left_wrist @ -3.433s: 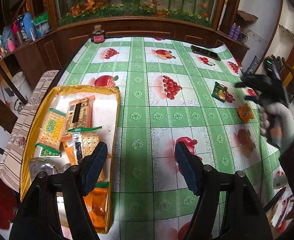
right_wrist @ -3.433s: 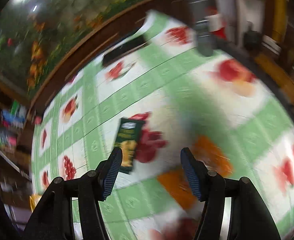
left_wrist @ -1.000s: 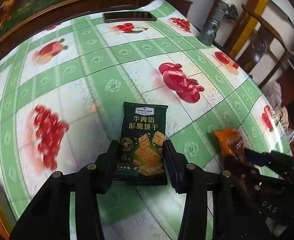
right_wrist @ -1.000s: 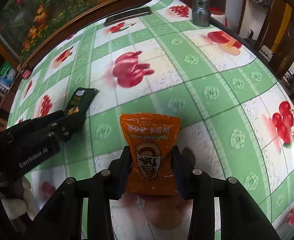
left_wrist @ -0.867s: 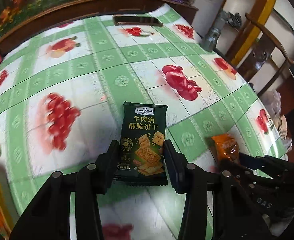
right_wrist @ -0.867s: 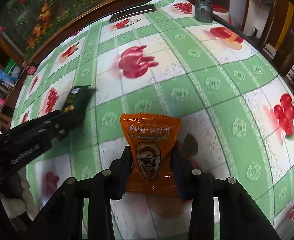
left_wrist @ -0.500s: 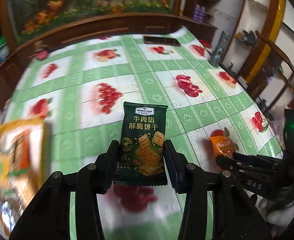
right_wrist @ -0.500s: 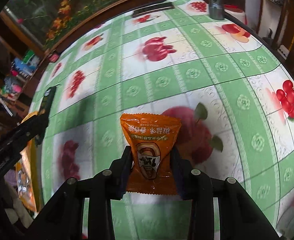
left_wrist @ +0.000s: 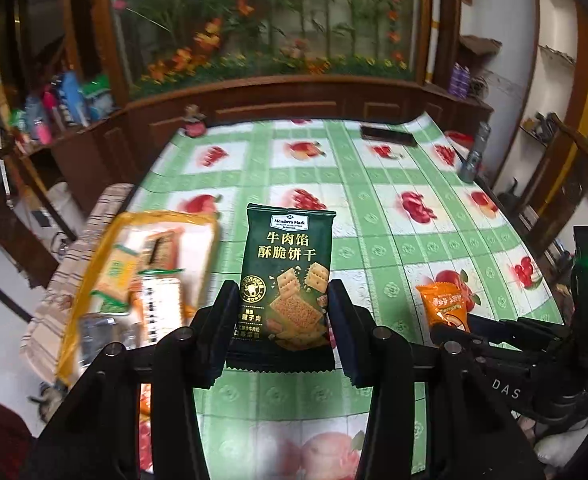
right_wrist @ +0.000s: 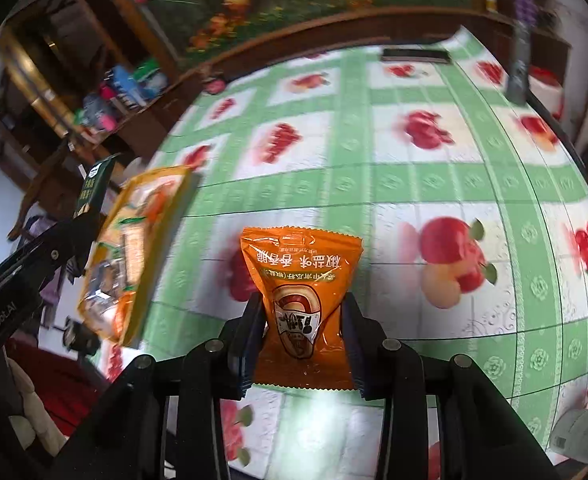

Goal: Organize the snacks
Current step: 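Carry the green bag and orange bag over the tray with both tools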

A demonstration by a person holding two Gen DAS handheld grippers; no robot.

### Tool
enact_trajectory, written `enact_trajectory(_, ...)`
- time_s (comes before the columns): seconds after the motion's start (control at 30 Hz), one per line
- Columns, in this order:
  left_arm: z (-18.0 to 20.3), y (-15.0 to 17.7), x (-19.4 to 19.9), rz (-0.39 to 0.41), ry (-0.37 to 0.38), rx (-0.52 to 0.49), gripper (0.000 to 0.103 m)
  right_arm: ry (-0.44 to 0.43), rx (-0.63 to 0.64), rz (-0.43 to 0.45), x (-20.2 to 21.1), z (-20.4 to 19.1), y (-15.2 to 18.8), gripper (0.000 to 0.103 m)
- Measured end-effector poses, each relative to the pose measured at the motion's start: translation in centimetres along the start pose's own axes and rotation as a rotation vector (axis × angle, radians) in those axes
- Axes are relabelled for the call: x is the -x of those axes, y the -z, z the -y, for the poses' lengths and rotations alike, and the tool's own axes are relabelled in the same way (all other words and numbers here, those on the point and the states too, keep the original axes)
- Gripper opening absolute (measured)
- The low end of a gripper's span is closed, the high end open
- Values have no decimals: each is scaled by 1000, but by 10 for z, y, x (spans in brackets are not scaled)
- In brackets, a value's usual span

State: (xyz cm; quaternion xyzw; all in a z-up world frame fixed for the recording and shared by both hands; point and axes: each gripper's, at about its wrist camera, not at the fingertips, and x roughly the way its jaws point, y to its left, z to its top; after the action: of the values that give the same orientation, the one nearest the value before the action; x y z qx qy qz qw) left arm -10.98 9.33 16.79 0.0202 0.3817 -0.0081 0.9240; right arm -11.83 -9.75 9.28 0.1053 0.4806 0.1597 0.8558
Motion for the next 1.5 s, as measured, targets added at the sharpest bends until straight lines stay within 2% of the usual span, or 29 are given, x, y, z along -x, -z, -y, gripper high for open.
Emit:
enact_trajectory(0.3,-19,16,46,66,-100,38,43,-80,103,52,28,-42,9,38)
enact_trajectory(0.53,-29,29,63,78,-152,55,43,-121,143,64,40,-62,21,38)
enact_trajectory(0.7,-38,32,66,76,-163,65,43,-133,156,71,46,-72,23,38)
enact_trajectory(0.93,-57,29,55,61,-159,68,44,-132,167,63,37,-90,17,38)
enact_trajectory(1.3,-121,19,25,34,-180,92,44,-139,222,15,-10,-156,-8,38)
enact_trajectory(1.5,-154,11,-4,-3,-171,93,44,-141,242,-12,-43,-191,-25,38)
